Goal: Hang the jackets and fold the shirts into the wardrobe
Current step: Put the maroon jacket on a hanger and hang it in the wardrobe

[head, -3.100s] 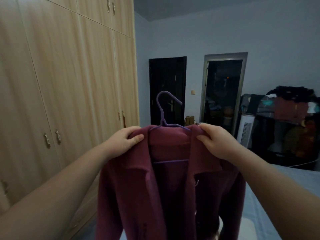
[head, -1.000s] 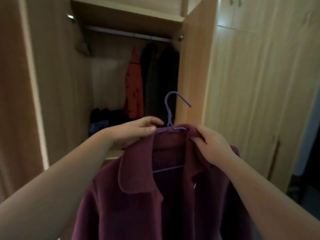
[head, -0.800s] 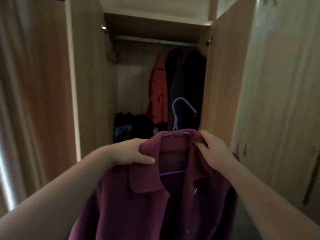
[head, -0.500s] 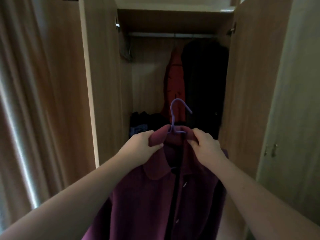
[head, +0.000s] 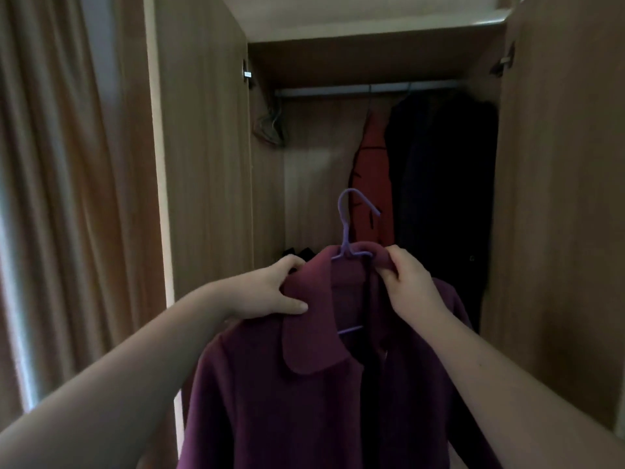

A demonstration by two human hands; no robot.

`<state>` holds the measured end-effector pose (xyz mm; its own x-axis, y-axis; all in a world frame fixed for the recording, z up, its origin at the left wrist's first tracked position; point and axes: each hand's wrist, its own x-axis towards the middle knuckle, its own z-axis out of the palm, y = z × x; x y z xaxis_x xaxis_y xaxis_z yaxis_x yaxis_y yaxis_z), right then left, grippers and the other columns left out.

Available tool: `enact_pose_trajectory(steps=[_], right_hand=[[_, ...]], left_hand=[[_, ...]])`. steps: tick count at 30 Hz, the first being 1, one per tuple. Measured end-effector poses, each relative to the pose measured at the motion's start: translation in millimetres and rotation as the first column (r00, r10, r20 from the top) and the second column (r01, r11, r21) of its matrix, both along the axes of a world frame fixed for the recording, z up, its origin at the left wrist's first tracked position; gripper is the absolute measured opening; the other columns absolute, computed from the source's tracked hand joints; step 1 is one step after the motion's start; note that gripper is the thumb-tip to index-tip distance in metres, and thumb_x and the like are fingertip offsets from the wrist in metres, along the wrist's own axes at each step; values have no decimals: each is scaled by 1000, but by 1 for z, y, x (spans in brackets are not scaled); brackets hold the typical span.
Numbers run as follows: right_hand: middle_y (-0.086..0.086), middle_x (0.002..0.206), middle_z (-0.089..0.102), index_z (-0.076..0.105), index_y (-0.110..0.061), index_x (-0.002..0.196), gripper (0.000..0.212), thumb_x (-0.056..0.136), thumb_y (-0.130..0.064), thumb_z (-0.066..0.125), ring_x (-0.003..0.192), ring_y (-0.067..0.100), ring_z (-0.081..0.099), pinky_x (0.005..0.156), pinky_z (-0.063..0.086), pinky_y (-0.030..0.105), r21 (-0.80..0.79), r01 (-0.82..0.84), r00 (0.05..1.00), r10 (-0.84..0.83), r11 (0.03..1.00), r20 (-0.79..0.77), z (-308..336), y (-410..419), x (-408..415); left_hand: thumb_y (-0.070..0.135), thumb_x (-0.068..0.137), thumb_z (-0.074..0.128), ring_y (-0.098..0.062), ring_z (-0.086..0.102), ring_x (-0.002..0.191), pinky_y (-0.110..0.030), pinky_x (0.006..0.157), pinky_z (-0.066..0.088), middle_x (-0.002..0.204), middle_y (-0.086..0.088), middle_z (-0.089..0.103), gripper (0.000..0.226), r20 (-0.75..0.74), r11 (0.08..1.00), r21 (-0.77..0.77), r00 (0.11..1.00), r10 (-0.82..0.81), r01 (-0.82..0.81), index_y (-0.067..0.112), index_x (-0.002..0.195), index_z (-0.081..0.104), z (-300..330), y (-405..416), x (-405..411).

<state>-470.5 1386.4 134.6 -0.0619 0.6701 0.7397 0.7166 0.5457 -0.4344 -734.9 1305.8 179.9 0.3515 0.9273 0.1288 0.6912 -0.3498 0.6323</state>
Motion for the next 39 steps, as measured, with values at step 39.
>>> enact_pose_trajectory(steps=[39], right_hand=[[2, 92, 71, 68, -19, 91, 13, 92, -17, 55, 89, 19, 66, 82, 53, 34, -587, -66, 986, -39, 807, -165, -52, 40, -61]], left_hand=[[-13, 83, 50, -3, 62, 86, -18, 72, 49, 100, 1, 65, 49, 455, 981, -43, 878, -148, 187, 13, 122, 63, -117, 111, 41]])
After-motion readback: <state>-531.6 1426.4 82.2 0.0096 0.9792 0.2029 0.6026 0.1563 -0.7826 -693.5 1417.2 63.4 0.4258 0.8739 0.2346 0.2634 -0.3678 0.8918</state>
